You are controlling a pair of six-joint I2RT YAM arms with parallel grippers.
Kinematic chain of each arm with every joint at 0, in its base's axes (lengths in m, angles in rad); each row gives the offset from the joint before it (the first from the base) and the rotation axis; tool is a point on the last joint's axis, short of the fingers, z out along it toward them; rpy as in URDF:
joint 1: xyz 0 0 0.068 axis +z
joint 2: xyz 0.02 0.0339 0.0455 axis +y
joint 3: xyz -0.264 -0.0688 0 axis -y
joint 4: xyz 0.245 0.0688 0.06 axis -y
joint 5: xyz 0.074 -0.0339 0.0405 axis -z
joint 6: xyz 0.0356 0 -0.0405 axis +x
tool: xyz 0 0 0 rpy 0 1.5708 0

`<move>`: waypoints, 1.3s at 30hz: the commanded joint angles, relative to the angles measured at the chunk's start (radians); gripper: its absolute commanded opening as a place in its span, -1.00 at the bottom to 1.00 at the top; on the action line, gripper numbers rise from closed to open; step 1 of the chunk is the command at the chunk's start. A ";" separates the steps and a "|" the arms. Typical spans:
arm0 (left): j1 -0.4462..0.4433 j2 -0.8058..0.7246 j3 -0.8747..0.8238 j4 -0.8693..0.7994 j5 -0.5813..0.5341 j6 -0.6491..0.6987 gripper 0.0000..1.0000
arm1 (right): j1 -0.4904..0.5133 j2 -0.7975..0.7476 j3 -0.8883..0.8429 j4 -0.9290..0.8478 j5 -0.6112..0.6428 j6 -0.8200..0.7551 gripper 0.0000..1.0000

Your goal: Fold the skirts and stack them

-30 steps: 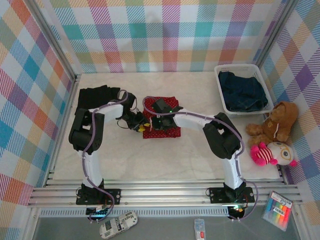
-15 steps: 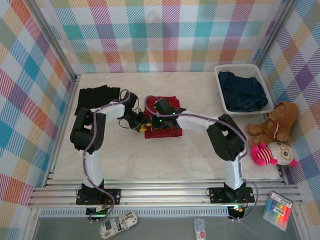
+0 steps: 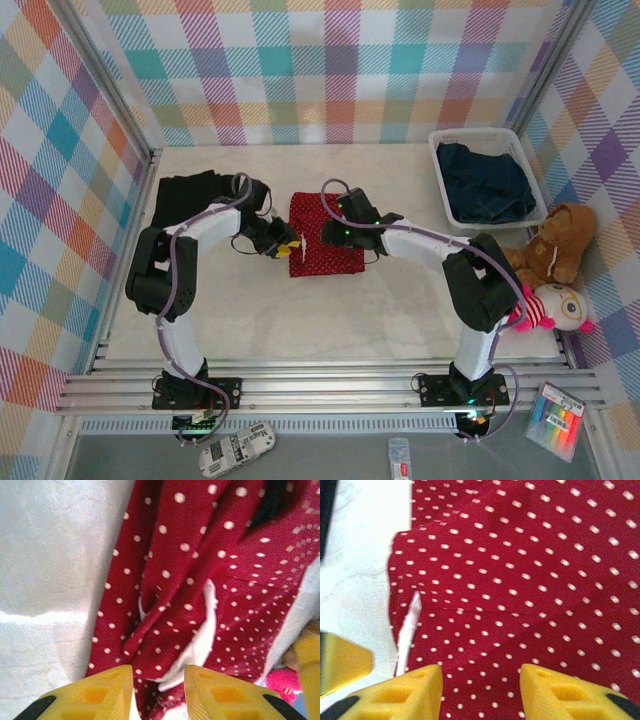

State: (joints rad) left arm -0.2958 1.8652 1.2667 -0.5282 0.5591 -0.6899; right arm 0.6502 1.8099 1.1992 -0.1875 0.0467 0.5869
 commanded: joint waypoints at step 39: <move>-0.005 0.005 0.028 0.041 0.036 -0.025 -1.00 | -0.103 0.022 -0.129 0.113 -0.209 0.152 0.98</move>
State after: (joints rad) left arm -0.2939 1.8549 1.2831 -0.4911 0.5644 -0.7071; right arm 0.5446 1.8172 1.0584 -0.0746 -0.1509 0.7219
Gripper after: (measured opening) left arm 0.056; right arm 0.991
